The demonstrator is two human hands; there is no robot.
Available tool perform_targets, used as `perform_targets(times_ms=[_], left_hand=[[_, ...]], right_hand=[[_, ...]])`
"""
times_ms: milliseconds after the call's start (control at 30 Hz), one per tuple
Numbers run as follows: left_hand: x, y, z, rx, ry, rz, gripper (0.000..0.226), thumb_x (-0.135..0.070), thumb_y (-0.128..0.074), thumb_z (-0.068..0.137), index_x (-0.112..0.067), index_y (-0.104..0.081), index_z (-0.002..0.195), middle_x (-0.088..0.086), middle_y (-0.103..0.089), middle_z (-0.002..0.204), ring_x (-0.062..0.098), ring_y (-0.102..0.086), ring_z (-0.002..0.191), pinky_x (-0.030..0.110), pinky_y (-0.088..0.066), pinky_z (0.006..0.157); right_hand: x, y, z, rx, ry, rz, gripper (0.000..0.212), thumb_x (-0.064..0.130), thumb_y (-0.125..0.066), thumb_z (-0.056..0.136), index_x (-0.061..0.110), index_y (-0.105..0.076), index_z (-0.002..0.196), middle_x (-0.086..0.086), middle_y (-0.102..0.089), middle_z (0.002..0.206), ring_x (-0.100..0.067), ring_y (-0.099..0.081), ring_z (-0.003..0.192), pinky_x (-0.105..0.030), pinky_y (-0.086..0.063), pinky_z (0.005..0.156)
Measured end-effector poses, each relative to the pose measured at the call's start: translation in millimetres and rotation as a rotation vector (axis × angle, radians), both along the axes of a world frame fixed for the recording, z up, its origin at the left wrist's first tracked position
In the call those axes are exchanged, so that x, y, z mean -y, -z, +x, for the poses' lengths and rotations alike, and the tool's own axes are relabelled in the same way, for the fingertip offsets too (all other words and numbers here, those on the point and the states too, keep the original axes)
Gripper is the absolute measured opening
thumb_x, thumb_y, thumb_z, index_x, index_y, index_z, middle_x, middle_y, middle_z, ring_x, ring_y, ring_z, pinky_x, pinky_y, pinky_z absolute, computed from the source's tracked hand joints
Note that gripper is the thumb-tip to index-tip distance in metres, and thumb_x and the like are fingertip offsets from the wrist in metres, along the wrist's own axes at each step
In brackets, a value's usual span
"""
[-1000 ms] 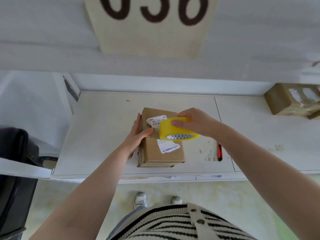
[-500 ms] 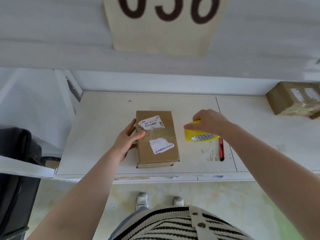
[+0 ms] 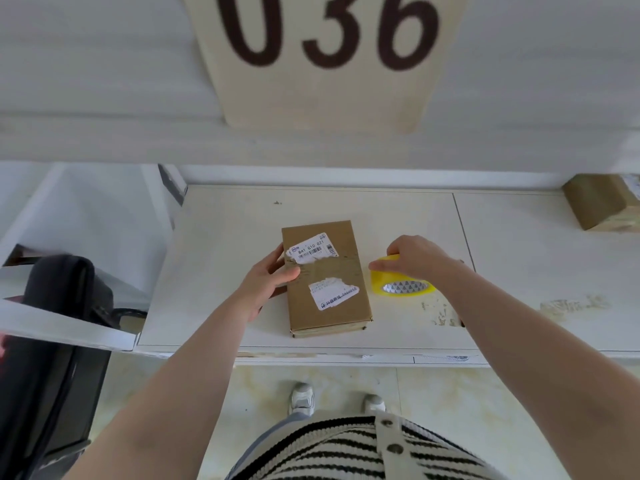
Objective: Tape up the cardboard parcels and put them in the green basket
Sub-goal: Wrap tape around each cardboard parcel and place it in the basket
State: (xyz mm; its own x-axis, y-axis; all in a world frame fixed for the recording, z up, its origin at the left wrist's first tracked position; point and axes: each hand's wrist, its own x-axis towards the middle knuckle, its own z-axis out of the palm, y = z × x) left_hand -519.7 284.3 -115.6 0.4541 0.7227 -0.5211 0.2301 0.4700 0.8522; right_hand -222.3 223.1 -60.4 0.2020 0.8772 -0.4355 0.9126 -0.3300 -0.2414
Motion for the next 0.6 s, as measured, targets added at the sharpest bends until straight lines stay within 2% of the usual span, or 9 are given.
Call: perform_targets(times_ms=[67,100,167,233,300,367,467,600], left_hand=[[0.3,-12.6,5.2,-0.069,0.025,0.066,0.08,-0.01,-0.067,0.091,-0.034,-0.026,0.155,-0.004,-0.04,0.155,0.015,-0.051,0.133,0.036,-0.04,0.111],[0.7,-19.1,10.9,-0.175,0.03,0.14,0.087,-0.009,-0.065,0.092,-0.031,-0.014,0.158,-0.002,-0.02,0.164,0.019,-0.032,0.145,0.04,-0.027,0.119],[4.5,-29.7,30.6,-0.514,0.105,0.446,0.089,-0.011,-0.058,0.096,-0.023,0.006,0.158,0.004,0.015,0.165,0.024,0.004,0.153,0.048,-0.002,0.123],[12.1,-32.9,54.3,-0.74,0.216,0.834,0.08,-0.027,-0.044,0.103,-0.015,0.015,0.156,0.008,0.029,0.16,0.025,0.02,0.15,0.05,0.012,0.12],[19.7,-28.7,72.3,-0.86,0.341,1.01,0.075,-0.047,-0.023,0.103,-0.012,0.02,0.154,0.008,0.033,0.157,0.026,0.025,0.148,0.046,0.015,0.12],[21.8,-15.5,75.6,-0.987,0.43,1.031,0.075,-0.056,-0.007,0.099,-0.013,0.02,0.154,0.009,0.03,0.16,0.027,0.025,0.149,0.047,0.011,0.122],[18.7,-3.4,68.6,-1.032,0.475,1.038,0.075,-0.059,0.0,0.095,-0.018,0.018,0.155,0.008,0.026,0.162,0.029,0.02,0.15,0.047,0.007,0.123],[15.8,-2.1,64.6,-1.0,0.505,1.061,0.075,-0.062,0.002,0.093,-0.024,0.015,0.156,0.006,0.024,0.163,0.028,0.02,0.15,0.047,0.008,0.123]], right_hand=[[-0.5,2.1,-1.4,0.008,0.002,-0.01,0.058,0.073,-0.059,0.077,0.02,-0.05,0.058,0.002,-0.049,0.058,-0.013,-0.049,0.056,-0.026,-0.032,0.052],[-0.3,3.3,-2.2,0.01,0.004,-0.015,0.058,0.073,-0.059,0.078,0.019,-0.051,0.059,0.002,-0.051,0.06,-0.013,-0.049,0.057,-0.026,-0.033,0.053],[-0.1,5.8,-4.0,0.009,0.012,-0.021,0.057,0.073,-0.059,0.078,0.019,-0.052,0.061,0.001,-0.052,0.062,-0.013,-0.05,0.059,-0.026,-0.034,0.054],[0.9,8.0,-6.5,-0.002,0.019,-0.03,0.056,0.073,-0.058,0.078,0.02,-0.051,0.061,0.002,-0.051,0.062,-0.013,-0.05,0.059,-0.027,-0.034,0.053],[2.8,8.6,-7.4,-0.018,0.032,-0.036,0.054,0.073,-0.058,0.078,0.024,-0.048,0.062,0.004,-0.051,0.064,-0.013,-0.05,0.062,-0.027,-0.034,0.055],[5.0,7.4,-6.4,-0.033,0.052,-0.039,0.051,0.073,-0.058,0.079,0.027,-0.044,0.064,0.005,-0.05,0.067,-0.016,-0.051,0.068,-0.028,-0.035,0.058],[6.3,4.9,-4.4,-0.036,0.064,-0.027,0.048,0.071,-0.058,0.08,0.027,-0.046,0.066,0.005,-0.05,0.067,-0.017,-0.052,0.07,-0.028,-0.033,0.057],[11.2,2.8,-4.4,-0.055,0.064,0.001,0.054,0.069,-0.059,0.081,0.024,-0.041,0.058,0.004,-0.046,0.061,-0.013,-0.044,0.058,-0.028,-0.03,0.052]])
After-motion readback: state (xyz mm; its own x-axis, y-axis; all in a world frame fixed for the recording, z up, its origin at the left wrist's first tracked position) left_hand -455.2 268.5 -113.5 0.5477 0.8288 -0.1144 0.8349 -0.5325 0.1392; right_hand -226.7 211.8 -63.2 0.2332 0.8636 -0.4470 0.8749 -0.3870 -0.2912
